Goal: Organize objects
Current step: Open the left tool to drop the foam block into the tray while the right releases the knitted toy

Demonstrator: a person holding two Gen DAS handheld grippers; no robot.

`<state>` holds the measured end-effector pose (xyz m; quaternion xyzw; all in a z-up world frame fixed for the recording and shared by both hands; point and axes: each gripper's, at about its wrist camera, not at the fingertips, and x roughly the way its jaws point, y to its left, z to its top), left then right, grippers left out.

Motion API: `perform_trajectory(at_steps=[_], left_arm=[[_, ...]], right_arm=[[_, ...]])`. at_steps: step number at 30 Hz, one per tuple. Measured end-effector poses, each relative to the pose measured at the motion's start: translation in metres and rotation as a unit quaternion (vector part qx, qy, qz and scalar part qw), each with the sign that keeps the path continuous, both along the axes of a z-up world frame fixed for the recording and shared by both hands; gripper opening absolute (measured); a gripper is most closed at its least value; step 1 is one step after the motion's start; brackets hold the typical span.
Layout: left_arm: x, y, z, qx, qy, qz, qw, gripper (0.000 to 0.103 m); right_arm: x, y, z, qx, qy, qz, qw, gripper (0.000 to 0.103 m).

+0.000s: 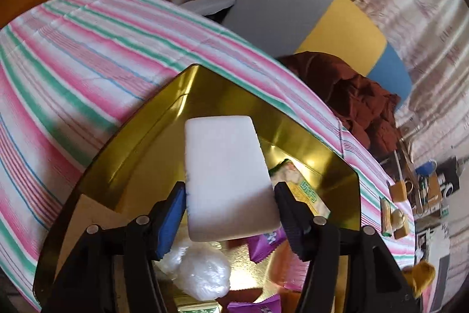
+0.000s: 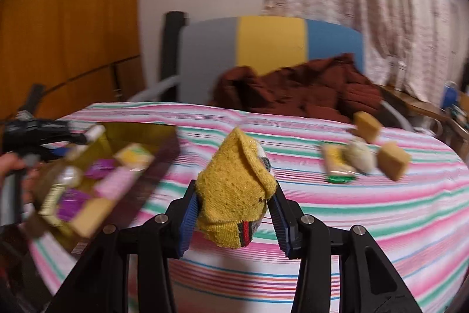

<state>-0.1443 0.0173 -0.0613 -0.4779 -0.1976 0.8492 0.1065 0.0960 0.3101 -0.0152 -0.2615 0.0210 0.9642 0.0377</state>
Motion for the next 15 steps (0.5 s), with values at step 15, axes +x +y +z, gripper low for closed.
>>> perform_trajectory(at_steps=[15], left_arm=[[0.088,-0.052,0.026,0.043,0.105,0.116,0.9867,0.071]], right_arm=[[-0.030,-0.095,0.008,-0.059,-0.040,0.135,0.988,0.048]])
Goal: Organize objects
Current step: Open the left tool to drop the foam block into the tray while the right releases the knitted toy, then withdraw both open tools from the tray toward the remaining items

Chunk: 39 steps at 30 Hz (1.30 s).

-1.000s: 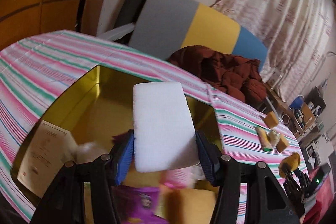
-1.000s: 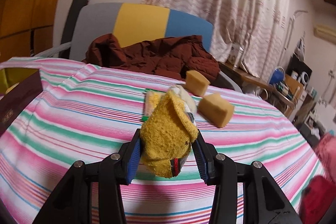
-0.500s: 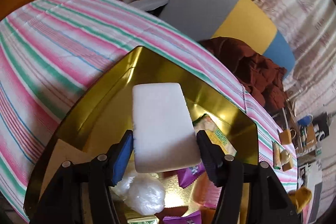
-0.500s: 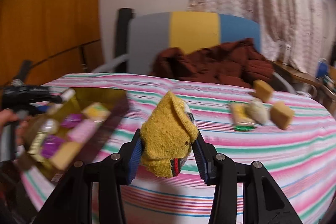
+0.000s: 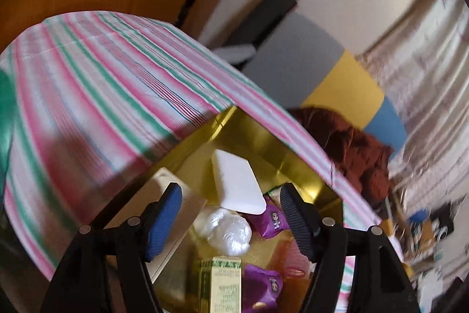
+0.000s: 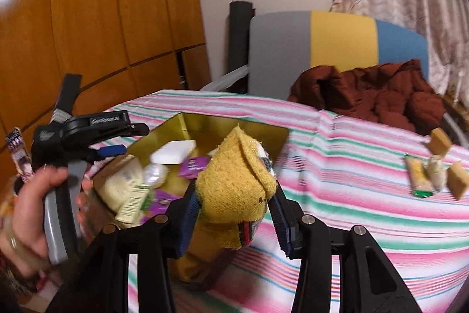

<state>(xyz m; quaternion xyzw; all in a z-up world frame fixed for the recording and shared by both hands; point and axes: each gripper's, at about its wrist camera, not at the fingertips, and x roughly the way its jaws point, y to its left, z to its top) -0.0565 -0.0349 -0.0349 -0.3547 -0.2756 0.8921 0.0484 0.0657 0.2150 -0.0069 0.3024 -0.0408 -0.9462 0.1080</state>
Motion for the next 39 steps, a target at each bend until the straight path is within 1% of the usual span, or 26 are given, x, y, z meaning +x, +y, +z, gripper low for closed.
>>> perform_trajectory(at_steps=[2,5,8,9,12,14,15,16,17,21,28,33,36,39], left_arm=[[0.010,-0.009,0.006,0.004,0.015,0.019,0.9997,0.071],[0.019,-0.018,0.013,-0.012,0.029,0.033,0.9990,0.071],[0.031,-0.025,0.017,-0.028,0.044,0.041,0.9978,0.071],[0.033,-0.027,0.017,-0.032,0.047,0.047,0.9973,0.071],[0.029,-0.029,0.021,-0.028,0.041,0.037,0.9981,0.071],[0.032,-0.031,0.022,-0.030,0.043,0.040,0.9978,0.071],[0.033,-0.031,0.022,-0.031,0.042,0.042,0.9977,0.071],[0.032,-0.031,0.021,-0.031,0.039,0.042,0.9978,0.071],[0.031,-0.030,0.021,-0.031,0.036,0.042,0.9980,0.071],[0.035,-0.026,0.024,-0.025,0.048,0.034,0.9980,0.071],[0.042,-0.007,0.031,-0.047,0.066,0.009,0.9966,0.071],[0.047,0.003,0.031,-0.052,0.066,-0.005,0.9965,0.071],[0.049,0.012,0.029,-0.055,0.066,-0.021,0.9960,0.071],[0.053,0.026,0.028,-0.061,0.068,-0.047,0.9947,0.071]], right_arm=[[-0.010,-0.009,0.000,-0.013,-0.014,0.015,1.000,0.049],[-0.027,-0.025,-0.003,-0.023,-0.035,0.033,0.999,0.049],[-0.045,-0.038,-0.010,-0.025,-0.057,0.030,0.998,0.049],[-0.050,-0.040,-0.013,-0.028,-0.062,0.030,0.997,0.049],[-0.067,-0.048,-0.023,-0.026,-0.079,0.024,0.996,0.049],[-0.079,-0.051,-0.031,-0.035,-0.096,0.018,0.995,0.053],[-0.084,-0.052,-0.035,-0.038,-0.106,0.013,0.994,0.063],[-0.087,-0.051,-0.039,-0.041,-0.116,0.006,0.992,0.067],[-0.087,-0.050,-0.041,-0.046,-0.118,0.002,0.992,0.067],[-0.073,-0.040,-0.039,-0.049,-0.106,-0.012,0.993,0.070],[-0.052,-0.024,-0.028,-0.052,-0.081,-0.021,0.995,0.070],[-0.042,-0.016,-0.023,-0.056,-0.076,-0.028,0.995,0.070],[-0.036,-0.009,-0.020,-0.055,-0.071,-0.037,0.995,0.070],[-0.030,0.000,-0.018,-0.052,-0.065,-0.048,0.995,0.071]])
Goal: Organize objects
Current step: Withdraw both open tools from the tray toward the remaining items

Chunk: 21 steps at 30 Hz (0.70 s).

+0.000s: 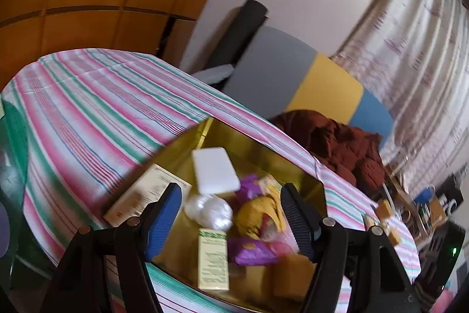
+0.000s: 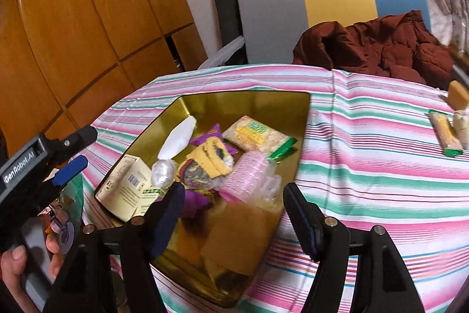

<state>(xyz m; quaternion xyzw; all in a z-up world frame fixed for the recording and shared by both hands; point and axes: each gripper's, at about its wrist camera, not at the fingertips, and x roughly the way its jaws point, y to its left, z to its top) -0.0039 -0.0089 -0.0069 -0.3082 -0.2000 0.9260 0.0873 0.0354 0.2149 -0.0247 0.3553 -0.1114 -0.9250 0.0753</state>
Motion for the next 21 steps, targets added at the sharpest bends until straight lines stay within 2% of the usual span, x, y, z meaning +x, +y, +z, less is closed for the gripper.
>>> perform_trajectory(at_steps=[8,14,21], left_arm=[[0.013,0.042,0.001,-0.029,0.011,-0.087,0.9957,0.071],[0.032,0.077,0.002,-0.048,0.024,-0.154,0.9866,0.071],[0.051,0.116,-0.008,-0.051,0.001,-0.209,0.9766,0.071]], right_arm=[[0.014,0.041,0.003,0.003,0.006,-0.043,0.999,0.071],[0.028,0.085,-0.004,0.024,0.002,-0.080,0.997,0.071],[0.044,0.148,-0.026,0.041,-0.025,-0.132,0.990,0.071]])
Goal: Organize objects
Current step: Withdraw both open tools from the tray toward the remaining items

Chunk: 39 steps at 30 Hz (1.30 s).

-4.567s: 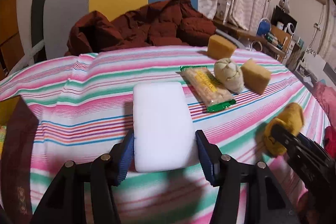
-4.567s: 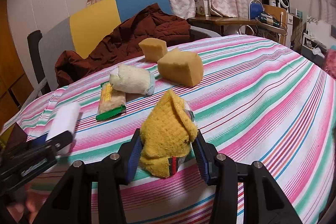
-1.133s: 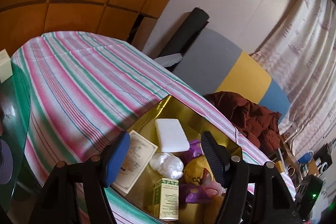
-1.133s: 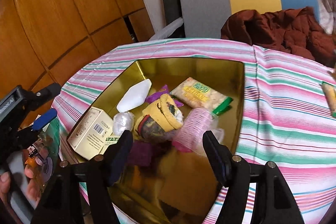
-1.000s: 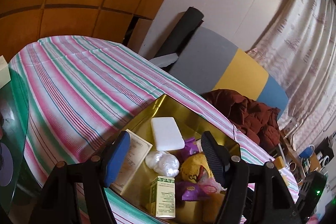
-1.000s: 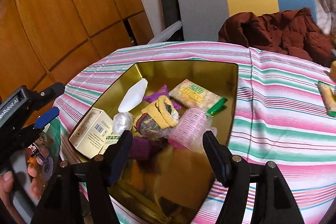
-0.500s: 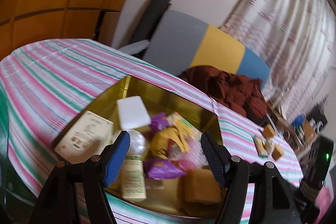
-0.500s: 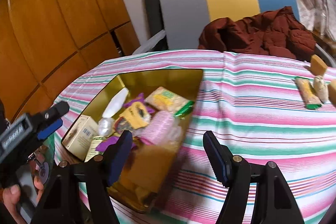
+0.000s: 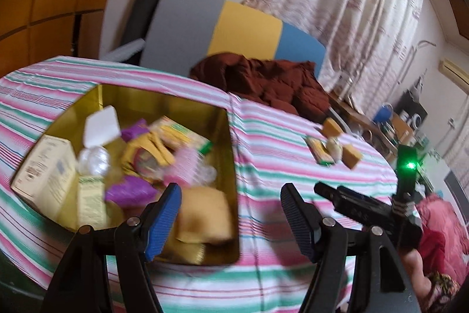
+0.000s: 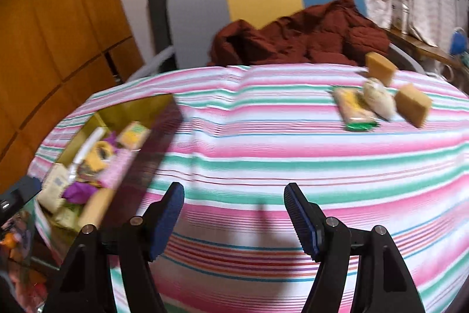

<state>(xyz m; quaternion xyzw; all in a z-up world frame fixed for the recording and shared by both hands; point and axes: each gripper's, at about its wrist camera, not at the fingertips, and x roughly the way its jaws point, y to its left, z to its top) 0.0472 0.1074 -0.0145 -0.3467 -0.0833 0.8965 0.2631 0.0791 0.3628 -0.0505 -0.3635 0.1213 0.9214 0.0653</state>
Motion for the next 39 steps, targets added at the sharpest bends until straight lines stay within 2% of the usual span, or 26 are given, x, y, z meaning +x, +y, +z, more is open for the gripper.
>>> perform_trajectory(at_steps=[8,15,18,23,27,30,32,34,37,39], left_arm=[[0.020,0.046,-0.008,-0.033,-0.007,-0.054,0.9980,0.071],[0.019,0.074,-0.017,-0.049,-0.029,-0.079,0.9953,0.071],[0.020,0.083,-0.023,-0.057,-0.036,-0.083,0.9942,0.071],[0.021,0.088,-0.026,-0.072,-0.039,-0.083,0.9932,0.071],[0.018,0.086,-0.026,-0.076,-0.044,-0.075,0.9933,0.071],[0.014,0.087,-0.026,-0.077,-0.046,-0.073,0.9933,0.071],[0.012,0.087,-0.027,-0.072,-0.047,-0.072,0.9936,0.071],[0.010,0.087,-0.027,-0.067,-0.048,-0.071,0.9940,0.071],[0.006,0.090,-0.028,-0.056,-0.054,-0.072,0.9943,0.071],[0.005,0.092,-0.029,-0.053,-0.057,-0.073,0.9943,0.071]], right_arm=[[0.010,0.080,-0.023,0.028,-0.025,-0.069,0.997,0.073],[0.003,0.149,-0.021,0.012,-0.020,-0.125,0.992,0.075],[-0.009,0.168,-0.012,0.012,-0.005,-0.133,0.991,0.084],[-0.053,0.195,0.009,0.018,0.008,-0.148,0.989,0.084],[-0.089,0.212,0.008,0.010,-0.012,-0.164,0.986,0.084],[-0.099,0.218,-0.001,0.023,-0.033,-0.171,0.984,0.083],[-0.090,0.222,-0.008,0.028,-0.039,-0.182,0.982,0.082],[-0.066,0.228,-0.012,0.011,-0.038,-0.196,0.980,0.082],[-0.016,0.236,-0.018,0.025,-0.047,-0.261,0.964,0.082],[0.011,0.239,-0.019,0.008,-0.026,-0.282,0.959,0.082]])
